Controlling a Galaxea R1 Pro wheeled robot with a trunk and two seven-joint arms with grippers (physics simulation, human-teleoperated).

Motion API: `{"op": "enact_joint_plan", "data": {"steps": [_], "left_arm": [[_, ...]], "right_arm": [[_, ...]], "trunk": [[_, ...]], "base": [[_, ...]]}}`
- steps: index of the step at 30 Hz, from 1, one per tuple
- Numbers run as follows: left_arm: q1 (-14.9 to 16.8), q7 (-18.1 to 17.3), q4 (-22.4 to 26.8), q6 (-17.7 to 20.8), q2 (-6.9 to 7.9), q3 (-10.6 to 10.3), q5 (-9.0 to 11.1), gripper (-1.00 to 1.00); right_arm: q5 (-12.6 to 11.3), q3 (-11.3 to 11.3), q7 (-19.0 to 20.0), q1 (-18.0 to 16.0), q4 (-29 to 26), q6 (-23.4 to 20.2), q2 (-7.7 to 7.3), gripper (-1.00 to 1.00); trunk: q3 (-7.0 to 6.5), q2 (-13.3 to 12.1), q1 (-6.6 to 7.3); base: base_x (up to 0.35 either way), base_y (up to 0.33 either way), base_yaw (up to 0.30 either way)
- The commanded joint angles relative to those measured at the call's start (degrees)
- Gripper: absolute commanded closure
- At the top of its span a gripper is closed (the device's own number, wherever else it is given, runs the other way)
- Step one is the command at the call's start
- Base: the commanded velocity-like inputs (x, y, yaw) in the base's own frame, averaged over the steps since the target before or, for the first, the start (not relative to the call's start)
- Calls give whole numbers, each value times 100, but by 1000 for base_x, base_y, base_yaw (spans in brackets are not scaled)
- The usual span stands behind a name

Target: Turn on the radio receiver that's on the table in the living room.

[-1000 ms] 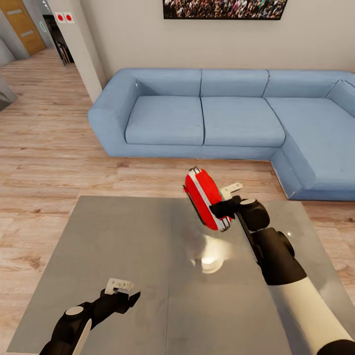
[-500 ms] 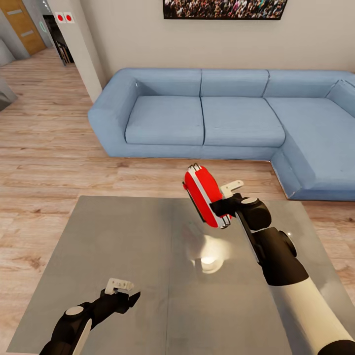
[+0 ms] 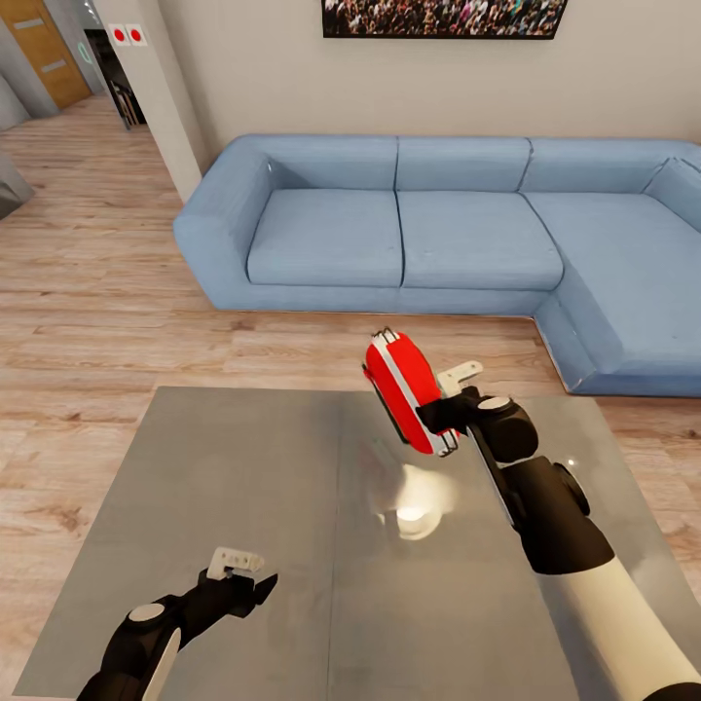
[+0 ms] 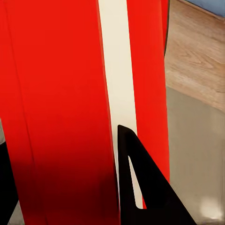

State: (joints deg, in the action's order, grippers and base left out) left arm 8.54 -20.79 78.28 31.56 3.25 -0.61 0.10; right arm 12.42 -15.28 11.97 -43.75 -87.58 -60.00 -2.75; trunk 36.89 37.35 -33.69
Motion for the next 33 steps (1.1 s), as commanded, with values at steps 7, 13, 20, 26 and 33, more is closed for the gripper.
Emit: {"op": "enact_joint_plan", "data": {"steps": [7, 13, 20, 26, 33], "left_arm": [[526, -564, 25, 372, 41, 14, 48, -100], [1185, -1307, 168, 1191, 48, 25, 57, -100], [1342, -1494, 530, 1682, 46, 34, 77, -100], [1376, -1748, 625, 1884, 59, 69, 96, -100], [1479, -2261, 643, 1985, 217, 283, 101, -100]], "right_arm": [[720, -321, -35, 427, -24, 1112, -340, 100], [1455, -553, -610, 1149, -176, 2073, -387, 100], [2137, -1128, -2107, 1917, -201, 2882, -400, 100], [2393, -1637, -3149, 2154, -196, 3032, -421, 100], [2444, -2098, -3947, 2201, -162, 3054, -629, 100]], "trunk": [[-1, 1, 0], [-1, 1, 0], [-1, 1, 0], [-1, 1, 0], [-1, 1, 0]], "base": [[0, 0, 0], [0, 0, 0], [0, 0, 0], [0, 0, 0], [0, 0, 0]]}}
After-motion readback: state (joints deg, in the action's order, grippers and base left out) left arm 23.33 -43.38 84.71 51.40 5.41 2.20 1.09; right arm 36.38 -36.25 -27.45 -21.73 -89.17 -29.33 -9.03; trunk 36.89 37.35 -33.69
